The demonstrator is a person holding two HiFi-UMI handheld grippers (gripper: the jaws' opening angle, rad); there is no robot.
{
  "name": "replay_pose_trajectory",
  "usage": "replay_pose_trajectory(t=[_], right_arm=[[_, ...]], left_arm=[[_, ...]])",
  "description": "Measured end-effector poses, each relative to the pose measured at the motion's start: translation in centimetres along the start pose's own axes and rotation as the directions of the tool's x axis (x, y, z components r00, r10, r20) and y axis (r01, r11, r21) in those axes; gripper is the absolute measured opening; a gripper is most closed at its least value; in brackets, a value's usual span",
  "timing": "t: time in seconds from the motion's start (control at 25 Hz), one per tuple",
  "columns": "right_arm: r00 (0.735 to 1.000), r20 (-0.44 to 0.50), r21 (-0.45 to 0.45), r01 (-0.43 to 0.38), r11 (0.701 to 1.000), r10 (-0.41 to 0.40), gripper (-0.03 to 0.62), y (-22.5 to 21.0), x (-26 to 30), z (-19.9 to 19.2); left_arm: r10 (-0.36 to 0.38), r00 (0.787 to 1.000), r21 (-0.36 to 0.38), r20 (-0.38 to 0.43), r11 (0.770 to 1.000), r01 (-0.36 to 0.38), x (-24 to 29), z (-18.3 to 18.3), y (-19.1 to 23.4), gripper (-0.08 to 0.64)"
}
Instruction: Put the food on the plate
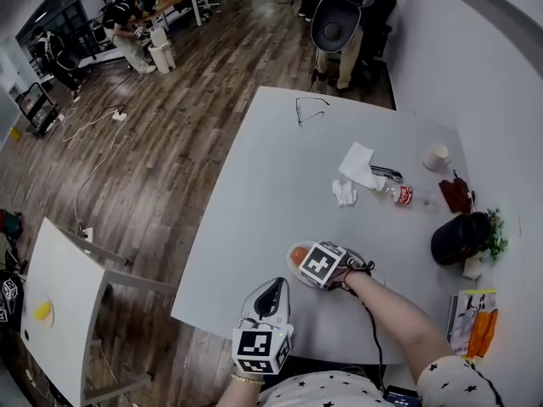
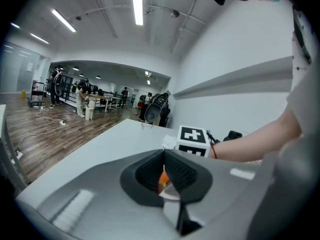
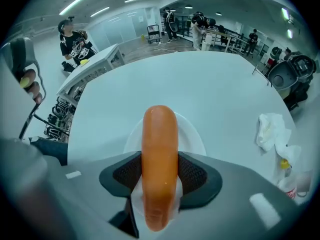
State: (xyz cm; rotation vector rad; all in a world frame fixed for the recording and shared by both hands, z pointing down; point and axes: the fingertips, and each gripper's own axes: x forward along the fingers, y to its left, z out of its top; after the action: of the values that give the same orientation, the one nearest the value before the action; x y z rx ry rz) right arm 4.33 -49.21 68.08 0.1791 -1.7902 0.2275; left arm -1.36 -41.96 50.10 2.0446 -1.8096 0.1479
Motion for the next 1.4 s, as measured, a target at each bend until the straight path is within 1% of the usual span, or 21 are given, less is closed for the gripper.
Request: replay_pose_trajectory(t=[0.16,0.36,0.4,0.44,0.48,0.56,0.6,0.64,0.68,0.72,0.76,0.8,0.84,0.92,0.96,1.0,1.04,1.08,1.28,1.4], right_arm=[[1.000,-0.005,-0.020,0.006,1.000,-0.006,0.218,0.0,0.3,0.2],[0.998,0.052,-0.035,0.028,0.999,-0.026,0.221,0.0,0.3,0.4],[0.996,0.079,-0.032,0.037,0.999,-0.035,0.223,0.0,0.1,0.5],[0.992,0.115,-0.022,0.047,0.999,-0.044,0.254,0.1,-0.3,0.6],[0.986,0.158,-0.004,0.053,0.999,-0.052,0.272,0.2,-0.9,0.8],[0.964,0.258,0.055,0.046,0.997,-0.058,0.278,0.9,-2.9,1.2],[0.946,0.319,0.091,0.035,0.995,-0.062,0.278,1.4,-4.2,1.5],[0.919,0.389,0.127,0.021,0.992,-0.070,0.276,2.1,-5.7,1.8],[0.882,0.464,0.161,0.007,0.987,-0.082,0.272,2.8,-7.5,2.3],[0.836,0.540,0.195,-0.007,0.981,-0.101,0.254,3.6,-9.3,2.7],[0.783,0.609,0.232,-0.022,0.973,-0.128,0.217,4.4,-11.2,3.1],[0.730,0.665,0.270,-0.036,0.962,-0.159,0.162,5.1,-12.9,3.3],[0.681,0.706,0.309,-0.050,0.950,-0.194,0.111,5.8,-14.4,3.4],[0.600,0.753,0.381,-0.063,0.922,-0.270,0.021,7.0,-16.6,3.1],[0.566,0.766,0.412,-0.066,0.909,-0.306,0.000,7.5,-17.5,2.9],[0.538,0.773,0.438,-0.070,0.896,-0.336,0.000,7.8,-18.1,2.7],[0.518,0.777,0.458,-0.076,0.886,-0.358,0.000,8.0,-18.5,2.5],[0.508,0.777,0.472,-0.079,0.878,-0.372,-0.001,8.2,-18.8,2.4],[0.492,0.768,0.489,-0.035,0.872,-0.410,-0.002,8.3,-19.6,2.3],[0.477,0.766,0.501,-0.021,0.865,-0.432,-0.002,7.9,-20.1,2.2]], left_arm=[[0.005,1.000,0.000,-0.001,1.000,-0.005,-0.1,0.0,0.0,0.008],[0.009,1.000,0.004,-0.001,1.000,-0.009,-0.2,0.0,0.0,0.008],[0.009,1.000,0.003,-0.003,1.000,-0.009,-0.2,0.0,-0.1,0.008],[0.009,1.000,0.002,-0.004,1.000,-0.009,-0.3,0.0,-0.2,0.008],[0.008,1.000,0.003,-0.003,1.000,-0.008,-0.4,0.0,-0.2,0.008],[0.006,1.000,0.006,0.000,1.000,-0.006,-0.6,0.1,-0.3,0.008],[0.005,1.000,0.009,0.003,1.000,-0.005,-0.7,0.3,-0.4,0.008],[0.006,1.000,0.012,0.005,1.000,-0.006,-0.9,0.4,-0.4,0.008],[0.006,1.000,0.013,0.008,1.000,-0.006,-1.1,0.5,-0.4,0.008],[0.007,1.000,0.013,0.012,1.000,-0.007,-1.3,0.6,-0.4,0.008],[0.008,1.000,0.011,0.016,1.000,-0.008,-1.5,0.7,-0.3,0.008],[0.010,1.000,0.010,0.019,1.000,-0.010,-1.7,0.8,-0.3,0.008],[0.013,1.000,0.010,0.022,1.000,-0.013,-1.9,0.8,-0.2,0.008],[0.019,1.000,0.009,0.024,1.000,-0.019,-2.3,0.9,0.0,0.008],[0.021,0.999,0.009,0.025,1.000,-0.021,-2.4,1.0,0.1,0.008],[0.021,0.999,0.009,0.026,1.000,-0.021,-2.6,1.0,0.1,0.008],[0.019,0.999,0.010,0.027,1.000,-0.020,-2.7,1.0,0.1,0.008],[0.017,0.999,0.010,0.028,1.000,-0.018,-2.8,1.1,0.0,0.008],[0.003,0.999,0.027,0.036,1.000,-0.004,-3.3,1.3,-0.5,0.008],[-0.007,0.999,0.042,0.042,0.999,0.005,-3.3,1.5,-0.9,0.008]])
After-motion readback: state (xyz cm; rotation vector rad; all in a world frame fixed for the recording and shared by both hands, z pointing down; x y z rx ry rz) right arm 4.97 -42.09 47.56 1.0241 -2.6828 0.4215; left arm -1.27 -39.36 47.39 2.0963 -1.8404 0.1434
